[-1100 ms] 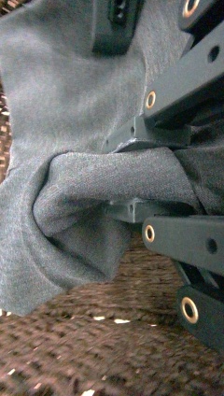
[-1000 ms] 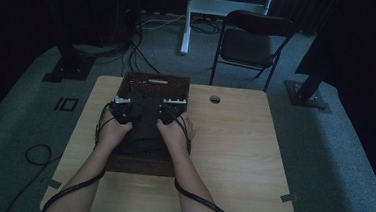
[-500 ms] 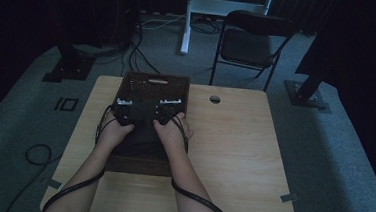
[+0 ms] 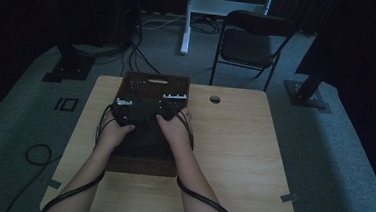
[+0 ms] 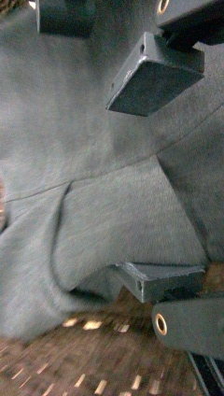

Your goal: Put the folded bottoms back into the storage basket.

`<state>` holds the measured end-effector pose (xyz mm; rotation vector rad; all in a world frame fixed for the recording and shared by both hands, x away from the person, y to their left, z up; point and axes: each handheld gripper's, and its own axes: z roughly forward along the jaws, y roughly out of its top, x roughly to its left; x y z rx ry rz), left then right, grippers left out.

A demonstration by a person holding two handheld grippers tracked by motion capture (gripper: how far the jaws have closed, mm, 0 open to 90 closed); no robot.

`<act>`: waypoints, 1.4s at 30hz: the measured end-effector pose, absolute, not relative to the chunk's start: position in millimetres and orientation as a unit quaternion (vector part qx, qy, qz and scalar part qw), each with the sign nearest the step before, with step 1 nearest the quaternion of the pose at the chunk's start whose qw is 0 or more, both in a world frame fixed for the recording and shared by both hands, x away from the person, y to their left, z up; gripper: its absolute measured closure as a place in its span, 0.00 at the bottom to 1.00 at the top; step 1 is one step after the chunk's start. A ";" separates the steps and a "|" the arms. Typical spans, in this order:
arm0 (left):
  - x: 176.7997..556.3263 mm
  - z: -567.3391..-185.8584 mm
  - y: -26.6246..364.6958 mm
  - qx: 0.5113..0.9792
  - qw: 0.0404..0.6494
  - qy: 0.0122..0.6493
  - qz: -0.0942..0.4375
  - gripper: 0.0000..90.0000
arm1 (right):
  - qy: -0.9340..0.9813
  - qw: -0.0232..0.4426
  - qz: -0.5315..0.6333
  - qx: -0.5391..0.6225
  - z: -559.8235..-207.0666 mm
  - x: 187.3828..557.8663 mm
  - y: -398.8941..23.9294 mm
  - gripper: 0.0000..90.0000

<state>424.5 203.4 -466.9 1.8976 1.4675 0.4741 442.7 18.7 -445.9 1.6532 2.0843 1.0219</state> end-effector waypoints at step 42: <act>365.3 -388.2 223.0 0.702 0.433 0.514 0.237 0.16 | 0.751 0.155 0.489 0.415 -389.3 395.2 -17.0 0.21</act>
